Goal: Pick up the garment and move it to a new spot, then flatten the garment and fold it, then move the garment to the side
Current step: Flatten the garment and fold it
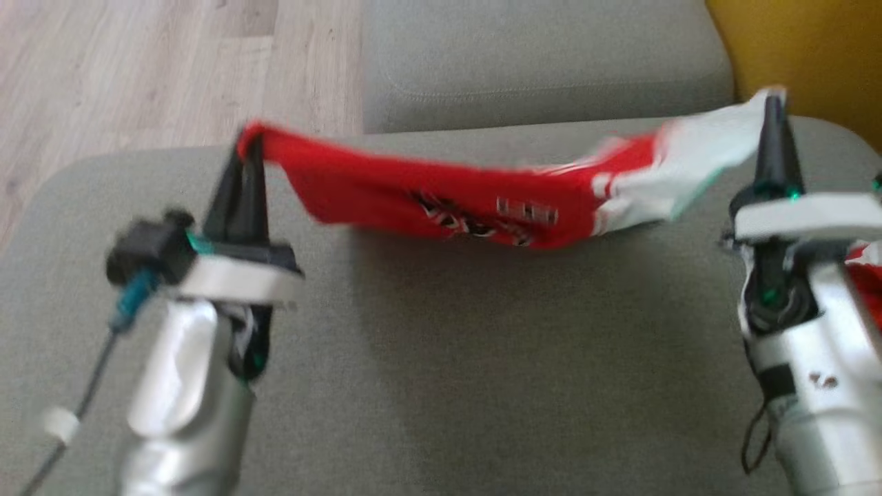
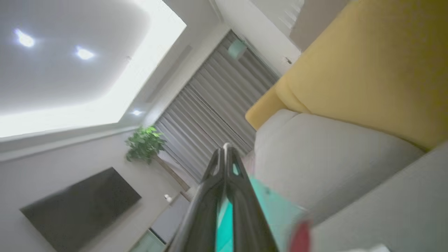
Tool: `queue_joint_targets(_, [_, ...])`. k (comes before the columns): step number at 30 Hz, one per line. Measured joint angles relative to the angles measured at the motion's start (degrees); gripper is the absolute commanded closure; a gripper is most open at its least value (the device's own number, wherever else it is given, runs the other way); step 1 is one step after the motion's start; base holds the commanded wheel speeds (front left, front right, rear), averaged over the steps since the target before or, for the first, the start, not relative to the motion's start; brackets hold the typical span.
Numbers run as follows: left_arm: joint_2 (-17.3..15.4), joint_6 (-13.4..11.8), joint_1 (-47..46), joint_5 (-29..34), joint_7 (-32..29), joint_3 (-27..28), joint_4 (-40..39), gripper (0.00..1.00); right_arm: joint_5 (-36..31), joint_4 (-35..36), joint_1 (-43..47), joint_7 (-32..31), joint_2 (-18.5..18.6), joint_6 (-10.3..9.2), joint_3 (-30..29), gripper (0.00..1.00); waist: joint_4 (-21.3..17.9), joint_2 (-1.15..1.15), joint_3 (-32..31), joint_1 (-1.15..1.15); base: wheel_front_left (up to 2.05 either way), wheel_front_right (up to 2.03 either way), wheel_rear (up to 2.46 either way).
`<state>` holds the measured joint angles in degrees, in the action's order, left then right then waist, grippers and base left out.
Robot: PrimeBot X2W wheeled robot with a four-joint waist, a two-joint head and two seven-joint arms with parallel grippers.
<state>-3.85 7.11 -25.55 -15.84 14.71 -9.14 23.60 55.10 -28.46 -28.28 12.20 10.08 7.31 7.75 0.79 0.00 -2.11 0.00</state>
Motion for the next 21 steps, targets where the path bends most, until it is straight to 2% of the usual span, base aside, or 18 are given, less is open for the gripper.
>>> queue_joint_targets(7, [-3.7, 0.0, -8.6, -2.6, -1.4, -2.1, -1.9, 1.00, 6.1, 9.6, -4.7, -4.0, -1.1, 0.00, -5.5, 1.00, 0.0, 0.00, -1.6, 0.00, 0.00, 0.00, 0.00])
queue_joint_targets(13, [-5.6, 0.5, -14.5, -4.4, -7.1, -3.8, -5.8, 1.00, 3.4, 14.3, -9.1, -8.6, -1.1, 0.00, -9.5, 1.00, 0.6, 0.00, -0.6, 0.00, 0.00, 0.00, 0.00])
queue_joint_targets(16, [-6.2, 0.2, -16.8, -4.4, -9.6, -3.8, -6.0, 1.00, -0.3, 13.5, -12.0, -10.4, -1.3, 0.00, -11.8, 1.00, 0.9, 0.00, 0.7, 0.00, 0.00, 0.00, 0.00])
queue_joint_targets(21, [-6.4, -2.1, -20.3, -3.2, -10.6, -4.0, -1.8, 1.00, -6.7, 6.2, -18.7, -11.2, -2.7, -0.01, -14.0, 1.00, 1.1, 0.00, 4.0, 0.01, 0.00, 0.00, 0.00])
